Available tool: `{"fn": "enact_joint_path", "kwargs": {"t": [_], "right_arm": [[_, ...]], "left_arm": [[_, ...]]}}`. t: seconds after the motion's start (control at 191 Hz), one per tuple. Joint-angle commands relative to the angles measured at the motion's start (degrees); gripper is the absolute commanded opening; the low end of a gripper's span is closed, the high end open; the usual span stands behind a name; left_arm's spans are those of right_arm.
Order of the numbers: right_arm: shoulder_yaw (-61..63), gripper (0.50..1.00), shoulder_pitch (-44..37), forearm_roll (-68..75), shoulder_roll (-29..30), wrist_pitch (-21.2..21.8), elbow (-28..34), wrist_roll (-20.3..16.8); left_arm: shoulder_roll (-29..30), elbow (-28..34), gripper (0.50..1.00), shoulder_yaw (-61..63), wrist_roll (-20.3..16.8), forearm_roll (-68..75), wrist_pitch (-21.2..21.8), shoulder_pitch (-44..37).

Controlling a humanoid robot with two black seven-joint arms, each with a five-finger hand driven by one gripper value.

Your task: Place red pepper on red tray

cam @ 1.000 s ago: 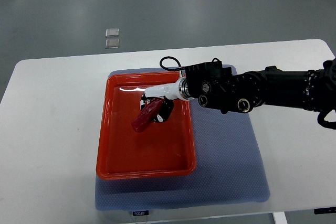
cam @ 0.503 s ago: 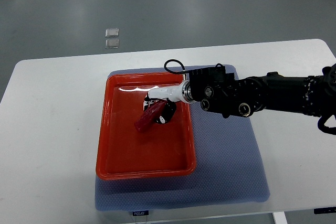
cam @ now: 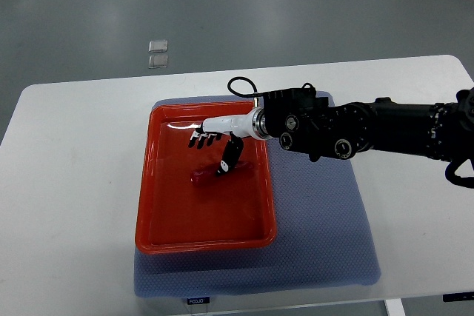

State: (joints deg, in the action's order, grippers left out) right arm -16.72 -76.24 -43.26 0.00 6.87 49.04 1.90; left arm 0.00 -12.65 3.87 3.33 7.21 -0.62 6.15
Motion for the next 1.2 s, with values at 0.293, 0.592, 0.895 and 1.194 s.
{"fn": "enact_joint_path", "kwargs": {"t": [0.293,0.592,0.895,1.194], "right_arm": [[25.2,0.823,5.7,8.2,-8.9,-2.0,-0.2,3.6],[58.9,0.858,25.1,19.1,-11.6,-3.0,-0.1,5.7],[72.6,0.905,37.3,32.5,-7.7,-0.5,0.1,6.4],[74.2,0.905,39.8,34.8,-6.5,0.6,-0.1,9.2]], "left_arm": [[0.0,-0.1,1.000,-0.1,0.0,0.0,0.0,0.0],[0.0,-0.1,1.000,0.0,0.0,0.0,0.0,0.0],[0.0,-0.1,1.000,-0.1,0.0,0.0,0.0,0.0],[0.0,-0.1,1.000,-0.1,0.0,0.0,0.0,0.0]]}}
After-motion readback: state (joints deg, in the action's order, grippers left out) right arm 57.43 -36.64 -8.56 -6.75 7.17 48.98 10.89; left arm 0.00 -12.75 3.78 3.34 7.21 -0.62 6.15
